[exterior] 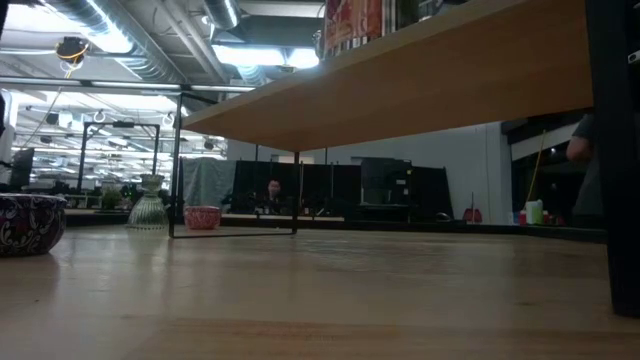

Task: Pick & Place candle stick holders
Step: Put the silver scented candle can on the shelf

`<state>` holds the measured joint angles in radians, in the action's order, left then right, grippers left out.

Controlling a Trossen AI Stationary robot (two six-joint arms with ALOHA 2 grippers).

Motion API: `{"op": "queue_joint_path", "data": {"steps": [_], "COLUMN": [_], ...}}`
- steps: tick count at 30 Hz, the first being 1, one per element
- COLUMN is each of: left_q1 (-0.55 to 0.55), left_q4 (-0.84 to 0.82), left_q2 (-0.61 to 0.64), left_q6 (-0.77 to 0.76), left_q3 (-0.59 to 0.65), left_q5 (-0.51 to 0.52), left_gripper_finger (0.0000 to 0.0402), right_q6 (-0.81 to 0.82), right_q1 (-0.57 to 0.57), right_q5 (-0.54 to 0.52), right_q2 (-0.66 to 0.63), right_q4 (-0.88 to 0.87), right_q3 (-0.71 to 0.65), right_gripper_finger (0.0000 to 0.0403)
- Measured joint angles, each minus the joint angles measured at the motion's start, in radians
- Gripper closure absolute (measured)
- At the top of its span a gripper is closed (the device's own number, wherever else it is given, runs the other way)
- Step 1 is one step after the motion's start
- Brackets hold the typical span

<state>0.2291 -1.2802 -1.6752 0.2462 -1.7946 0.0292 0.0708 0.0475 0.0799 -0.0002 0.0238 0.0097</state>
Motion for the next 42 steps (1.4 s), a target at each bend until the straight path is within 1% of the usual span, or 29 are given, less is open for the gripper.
{"op": "queue_joint_path", "data": {"steps": [4,9,12,16,19,25,37,42], "left_q1": [-0.009,-0.032,-0.048,-0.068,-0.084,-0.106,-0.108,-0.105], "left_q4": [0.05,0.057,0.065,0.136,0.185,0.211,0.326,0.376], "left_q2": [0.048,0.061,0.061,0.058,0.058,0.057,0.056,0.032], "left_q6": [-0.011,-0.025,-0.025,0.009,0.024,0.045,0.047,0.048], "left_q3": [0.085,0.146,0.162,0.188,0.212,0.234,0.234,0.234], "left_q5": [0.001,0.003,0.004,0.004,0.004,0.005,0.005,0.005], "left_gripper_finger": [0.0311,0.0327,0.0334,0.0349,0.0364,0.0397,0.0399,0.04], "right_q6": [0.0,0.0,0.0,0.0,0.0,0.0,0.0,0.0], "right_q1": [0.0,0.0,0.0,0.0,0.0,0.0,0.0,0.0], "right_q5": [0.0,0.0,0.0,0.0,0.0,0.0,0.0,0.0], "right_q2": [0.0,0.0,0.0,0.0,0.0,0.0,0.0,0.0], "right_q4": [0.0,0.0,0.0,0.0,0.0,0.0,0.0,0.0], "right_q3": [0.0,0.0,0.0,0.0,0.0,0.0,0.0,0.0], "right_gripper_finger": [0.0402,0.0402,0.0402,0.0402,0.0402,0.0402,0.0402,0.0402]}}
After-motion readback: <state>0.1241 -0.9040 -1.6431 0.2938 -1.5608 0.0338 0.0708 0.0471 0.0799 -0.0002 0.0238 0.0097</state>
